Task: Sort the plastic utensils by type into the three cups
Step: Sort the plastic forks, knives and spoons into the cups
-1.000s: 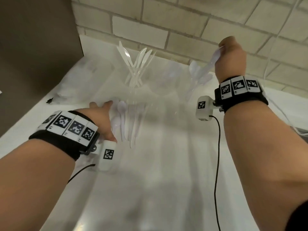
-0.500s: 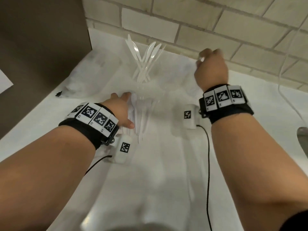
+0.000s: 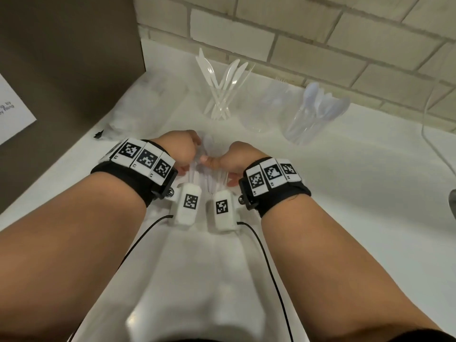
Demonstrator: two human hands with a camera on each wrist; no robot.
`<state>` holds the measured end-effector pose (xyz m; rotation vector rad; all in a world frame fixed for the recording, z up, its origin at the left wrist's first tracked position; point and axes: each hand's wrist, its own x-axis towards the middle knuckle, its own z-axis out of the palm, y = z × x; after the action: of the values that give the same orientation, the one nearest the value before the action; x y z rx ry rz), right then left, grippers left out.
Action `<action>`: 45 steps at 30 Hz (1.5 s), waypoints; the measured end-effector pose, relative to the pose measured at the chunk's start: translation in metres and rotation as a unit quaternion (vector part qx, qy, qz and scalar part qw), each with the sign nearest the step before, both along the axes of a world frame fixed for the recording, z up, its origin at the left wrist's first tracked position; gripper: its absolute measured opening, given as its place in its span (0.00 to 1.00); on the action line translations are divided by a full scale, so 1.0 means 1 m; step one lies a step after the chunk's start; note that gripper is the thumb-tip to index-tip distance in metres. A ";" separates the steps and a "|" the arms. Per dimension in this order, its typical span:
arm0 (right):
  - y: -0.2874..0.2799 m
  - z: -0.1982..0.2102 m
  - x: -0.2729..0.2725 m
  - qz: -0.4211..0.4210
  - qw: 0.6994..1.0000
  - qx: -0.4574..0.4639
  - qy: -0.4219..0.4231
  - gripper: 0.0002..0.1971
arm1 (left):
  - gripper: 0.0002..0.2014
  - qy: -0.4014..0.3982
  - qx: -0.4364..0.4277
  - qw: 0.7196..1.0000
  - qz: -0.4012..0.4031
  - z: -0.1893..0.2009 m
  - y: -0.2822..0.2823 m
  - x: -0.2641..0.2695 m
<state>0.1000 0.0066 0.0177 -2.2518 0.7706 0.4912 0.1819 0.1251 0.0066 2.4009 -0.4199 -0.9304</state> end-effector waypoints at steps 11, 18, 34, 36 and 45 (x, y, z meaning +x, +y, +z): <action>0.027 0.004 0.030 0.146 0.973 -0.167 0.069 0.24 | 0.17 0.093 -0.090 0.991 0.023 0.003 -0.001 -0.002; 0.030 -0.003 0.039 0.168 0.958 -0.212 0.097 0.10 | 0.18 0.128 -0.145 0.978 0.080 0.004 -0.002 -0.005; 0.038 -0.025 0.051 -0.008 0.987 -0.157 0.044 0.32 | 0.13 0.193 -0.233 0.946 0.117 -0.010 0.014 -0.007; 0.039 -0.025 0.051 -0.012 0.988 -0.150 0.045 0.34 | 0.15 0.191 -0.237 0.947 0.104 -0.011 0.016 -0.006; 0.041 -0.025 0.050 -0.074 0.989 -0.131 0.002 0.26 | 0.12 0.109 -0.164 0.980 0.019 -0.008 0.024 -0.010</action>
<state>0.1500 0.0471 -0.0074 -2.4101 1.0478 0.3400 0.1720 0.1493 -0.0015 1.9811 -0.4083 -1.0081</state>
